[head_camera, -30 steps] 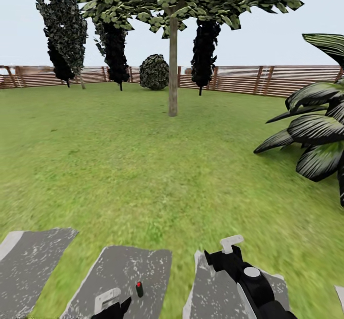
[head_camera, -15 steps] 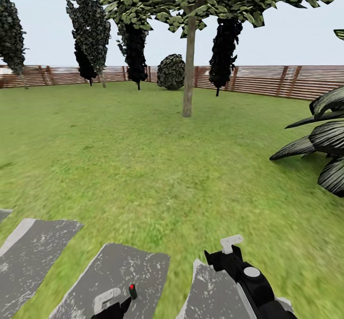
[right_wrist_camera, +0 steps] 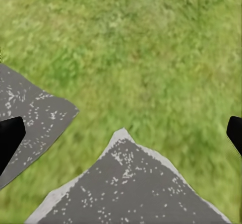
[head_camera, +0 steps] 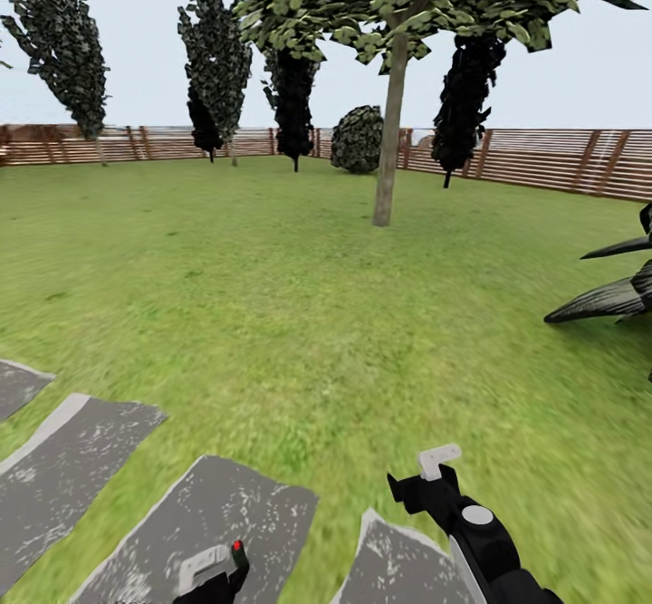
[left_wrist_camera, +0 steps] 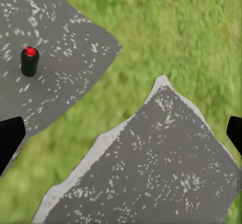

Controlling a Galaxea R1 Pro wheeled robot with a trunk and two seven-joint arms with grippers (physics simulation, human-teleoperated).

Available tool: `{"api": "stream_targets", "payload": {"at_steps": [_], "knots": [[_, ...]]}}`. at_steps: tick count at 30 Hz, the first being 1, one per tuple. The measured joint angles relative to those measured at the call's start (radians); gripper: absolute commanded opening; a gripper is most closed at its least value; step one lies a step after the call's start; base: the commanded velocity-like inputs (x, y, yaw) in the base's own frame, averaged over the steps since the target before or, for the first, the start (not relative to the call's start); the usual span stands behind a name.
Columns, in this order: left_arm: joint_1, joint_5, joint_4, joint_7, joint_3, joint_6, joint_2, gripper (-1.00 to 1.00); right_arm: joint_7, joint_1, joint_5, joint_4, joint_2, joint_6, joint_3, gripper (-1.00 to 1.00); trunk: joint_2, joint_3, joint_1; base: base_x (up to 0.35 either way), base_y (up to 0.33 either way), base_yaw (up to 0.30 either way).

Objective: Pick up the pesticide atomizer in the garden and spray insectifuge to fully cover both potted plants in the garden.

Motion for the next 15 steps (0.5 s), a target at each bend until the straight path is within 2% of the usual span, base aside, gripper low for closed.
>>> {"api": "stream_targets", "payload": {"at_steps": [6, 11, 15], "knots": [[0.0, 0.0, 0.0, 0.0, 0.0, 0.0, 0.001, 1.0, 0.0, 0.0, 0.001, 0.0, 0.0, 0.0, 0.0, 1.0, 0.0, 0.0, 0.0, 0.108, -0.331, 0.23], [0.0, 0.001, 0.0, 0.0, 0.0, 0.0, 0.001, 1.0, 0.001, 0.0, 0.001, -0.001, 0.001, 0.001, 0.0, 1.0, 0.0, 0.0, 0.0, 0.108, -0.331, 0.064], [0.0, 0.002, 0.003, 0.0, 0.0, 0.0, 0.001, 1.0, 0.0, 0.0, 0.001, -0.001, 0.001, 0.002, 0.001, 1.0, 0.0, 0.0, 0.0, 0.108, -0.331, 0.188]]}}
